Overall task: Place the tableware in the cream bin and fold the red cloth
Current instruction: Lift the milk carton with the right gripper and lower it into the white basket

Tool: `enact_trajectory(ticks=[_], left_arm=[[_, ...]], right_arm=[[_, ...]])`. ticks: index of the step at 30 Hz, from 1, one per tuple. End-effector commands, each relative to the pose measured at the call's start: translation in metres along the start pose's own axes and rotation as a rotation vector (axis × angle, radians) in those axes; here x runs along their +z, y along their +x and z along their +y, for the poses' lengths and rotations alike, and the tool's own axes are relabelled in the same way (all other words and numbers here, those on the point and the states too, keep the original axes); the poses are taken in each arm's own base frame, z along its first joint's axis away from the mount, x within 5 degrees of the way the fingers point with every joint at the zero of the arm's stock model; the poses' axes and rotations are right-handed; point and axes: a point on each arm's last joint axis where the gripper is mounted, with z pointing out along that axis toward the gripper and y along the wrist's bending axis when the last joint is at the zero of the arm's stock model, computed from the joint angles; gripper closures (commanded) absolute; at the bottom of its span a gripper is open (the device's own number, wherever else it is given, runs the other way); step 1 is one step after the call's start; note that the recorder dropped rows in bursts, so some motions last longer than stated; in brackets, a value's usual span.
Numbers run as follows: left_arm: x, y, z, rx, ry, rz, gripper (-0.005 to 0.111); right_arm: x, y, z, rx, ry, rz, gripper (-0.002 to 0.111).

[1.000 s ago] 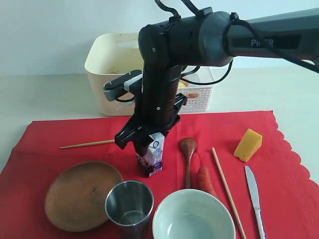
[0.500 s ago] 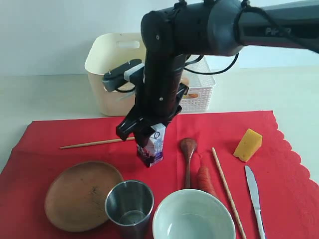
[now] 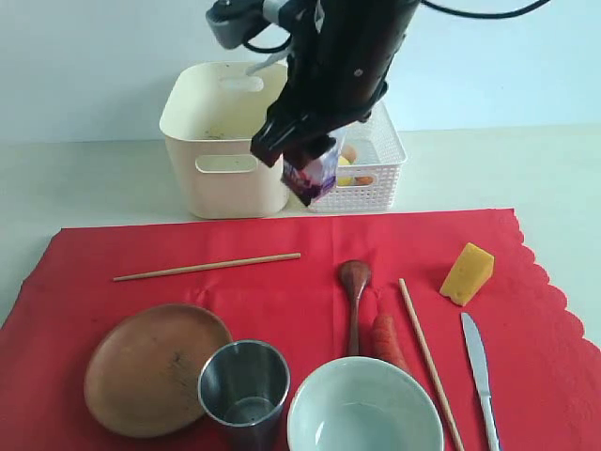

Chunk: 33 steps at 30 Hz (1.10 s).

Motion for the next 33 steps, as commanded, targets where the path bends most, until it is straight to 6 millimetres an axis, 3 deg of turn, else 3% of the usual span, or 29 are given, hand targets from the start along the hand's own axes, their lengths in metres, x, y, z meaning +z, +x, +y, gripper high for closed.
enact_trajectory(ticks=[1, 11, 18, 23, 28, 33], left_arm=[[0.000, 0.000, 0.000, -0.004, -0.004, -0.009, 0.107], [0.000, 0.000, 0.000, -0.004, -0.003, -0.005, 0.107], [0.000, 0.000, 0.000, -0.004, -0.003, -0.005, 0.107], [0.000, 0.000, 0.000, -0.004, -0.003, -0.005, 0.107], [0.000, 0.000, 0.000, -0.004, -0.003, -0.005, 0.107], [0.000, 0.000, 0.000, -0.004, -0.003, -0.005, 0.107]], right_arm=[[-0.024, -0.005, -0.017, 0.027, 0.136, -0.106, 0.108], [-0.021, -0.009, -0.067, 0.180, 0.213, -0.284, 0.108], [0.004, -0.015, -0.097, 0.250, 0.230, -0.417, 0.108], [0.057, -0.014, -0.124, 0.271, 0.252, -0.474, 0.108], [0.128, 0.004, -0.155, 0.331, 0.259, -0.495, 0.108], [0.176, 0.013, -0.157, 0.329, 0.242, -0.541, 0.108]])
